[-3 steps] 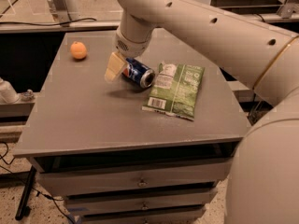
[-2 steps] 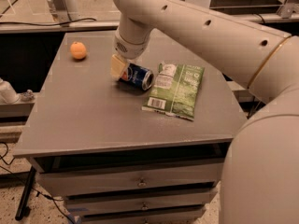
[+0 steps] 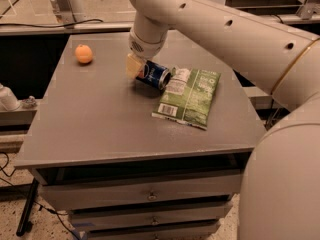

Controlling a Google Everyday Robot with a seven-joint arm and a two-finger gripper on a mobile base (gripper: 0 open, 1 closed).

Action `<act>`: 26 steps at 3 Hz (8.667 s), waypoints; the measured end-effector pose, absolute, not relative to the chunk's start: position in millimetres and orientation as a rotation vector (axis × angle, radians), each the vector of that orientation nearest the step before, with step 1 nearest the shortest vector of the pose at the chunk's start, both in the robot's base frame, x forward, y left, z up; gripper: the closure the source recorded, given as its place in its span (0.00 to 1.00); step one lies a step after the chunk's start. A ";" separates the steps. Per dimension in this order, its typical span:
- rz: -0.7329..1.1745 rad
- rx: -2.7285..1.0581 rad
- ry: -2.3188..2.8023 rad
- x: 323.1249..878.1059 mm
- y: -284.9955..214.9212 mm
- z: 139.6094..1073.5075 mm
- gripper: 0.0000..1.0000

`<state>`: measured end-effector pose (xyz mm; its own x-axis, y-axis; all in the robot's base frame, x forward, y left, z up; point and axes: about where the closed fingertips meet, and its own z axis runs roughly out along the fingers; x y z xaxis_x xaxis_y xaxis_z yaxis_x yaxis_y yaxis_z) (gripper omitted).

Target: Place pepsi can upright

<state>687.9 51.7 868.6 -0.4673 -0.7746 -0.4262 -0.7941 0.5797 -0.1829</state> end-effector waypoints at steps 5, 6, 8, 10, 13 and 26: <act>0.777 -0.888 1.621 715.1 81.7 982.0 1.00; 0.789 -0.892 1.610 712.0 83.0 979.6 1.00; 0.859 -0.821 1.431 716.6 75.4 966.8 1.00; 0.899 -0.933 1.356 716.1 70.3 956.1 1.00; 0.979 -0.959 1.292 706.2 69.8 924.7 0.81; 0.336 -1.259 1.229 653.4 -83.9 1088.8 0.00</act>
Offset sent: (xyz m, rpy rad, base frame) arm 0.0314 -0.0195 0.1517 0.7247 -0.3117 0.0806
